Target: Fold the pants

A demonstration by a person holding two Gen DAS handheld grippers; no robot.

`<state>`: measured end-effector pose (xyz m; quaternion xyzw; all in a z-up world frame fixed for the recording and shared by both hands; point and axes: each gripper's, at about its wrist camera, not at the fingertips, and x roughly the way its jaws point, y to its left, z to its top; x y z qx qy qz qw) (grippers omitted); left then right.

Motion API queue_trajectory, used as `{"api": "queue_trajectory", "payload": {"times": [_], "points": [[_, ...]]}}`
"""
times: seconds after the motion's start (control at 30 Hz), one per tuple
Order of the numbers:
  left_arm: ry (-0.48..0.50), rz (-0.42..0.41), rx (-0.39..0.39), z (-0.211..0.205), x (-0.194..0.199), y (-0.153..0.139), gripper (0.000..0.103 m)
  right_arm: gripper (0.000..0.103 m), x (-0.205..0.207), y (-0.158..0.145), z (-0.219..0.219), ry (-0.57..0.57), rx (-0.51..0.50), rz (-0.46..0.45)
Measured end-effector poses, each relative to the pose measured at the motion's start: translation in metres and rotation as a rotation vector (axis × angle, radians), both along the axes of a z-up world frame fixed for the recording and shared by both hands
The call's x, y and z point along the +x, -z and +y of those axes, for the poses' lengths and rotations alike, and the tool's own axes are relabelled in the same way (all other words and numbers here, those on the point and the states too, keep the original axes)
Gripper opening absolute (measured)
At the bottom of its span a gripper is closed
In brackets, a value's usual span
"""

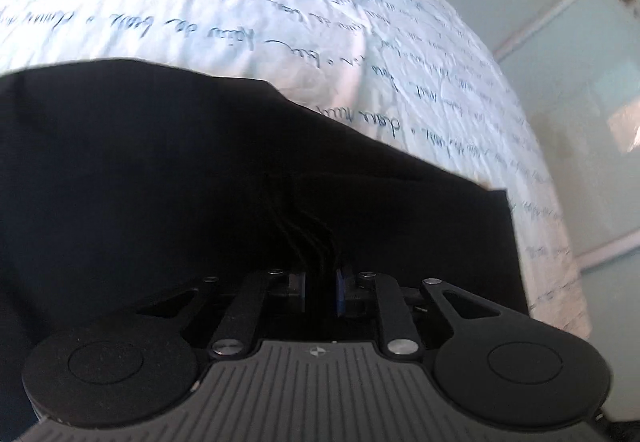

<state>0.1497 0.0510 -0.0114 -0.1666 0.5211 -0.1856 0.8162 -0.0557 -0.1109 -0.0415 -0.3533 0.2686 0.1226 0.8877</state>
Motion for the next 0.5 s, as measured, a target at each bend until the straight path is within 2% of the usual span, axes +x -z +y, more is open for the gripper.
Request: {"api": "queue_trajectory", "payload": {"times": [0.07, 0.13, 0.17, 0.2, 0.23, 0.3, 0.33, 0.37, 0.4, 0.5], "points": [[-0.012, -0.051, 0.011, 0.008, -0.004, -0.013, 0.015, 0.010, -0.003, -0.005, 0.003, -0.009, 0.020, -0.007], [-0.024, -0.087, 0.015, 0.017, -0.005, -0.024, 0.016, 0.010, -0.005, -0.010, 0.008, -0.016, 0.025, -0.027], [-0.032, -0.081, 0.014, 0.022, -0.003, -0.024, 0.017, 0.010, -0.002, -0.008, 0.008, -0.022, 0.027, -0.032], [-0.042, -0.049, 0.007, 0.026, 0.000, -0.019, 0.021, 0.012, -0.003, -0.007, 0.011, -0.027, 0.022, -0.032], [-0.044, 0.004, -0.013, 0.030, 0.006, -0.010, 0.021, 0.015, -0.003, 0.000, 0.013, -0.033, 0.005, -0.024], [-0.050, 0.043, -0.063, 0.039, 0.009, -0.001, 0.021, 0.037, 0.001, 0.006, 0.014, -0.031, -0.043, -0.008], [-0.060, 0.051, -0.092, 0.044, 0.008, -0.002, 0.022, 0.043, -0.006, 0.005, 0.014, -0.031, -0.055, -0.038], [-0.069, 0.061, -0.116, 0.049, 0.007, -0.003, 0.023, 0.057, -0.018, 0.001, 0.013, -0.049, -0.039, -0.060], [-0.076, 0.060, -0.123, 0.055, 0.006, -0.008, 0.028, 0.067, -0.028, -0.005, 0.008, -0.078, 0.002, -0.065], [-0.110, 0.008, -0.095, 0.070, -0.002, -0.027, 0.040, 0.067, -0.054, -0.033, -0.018, -0.155, 0.205, -0.010]]}}
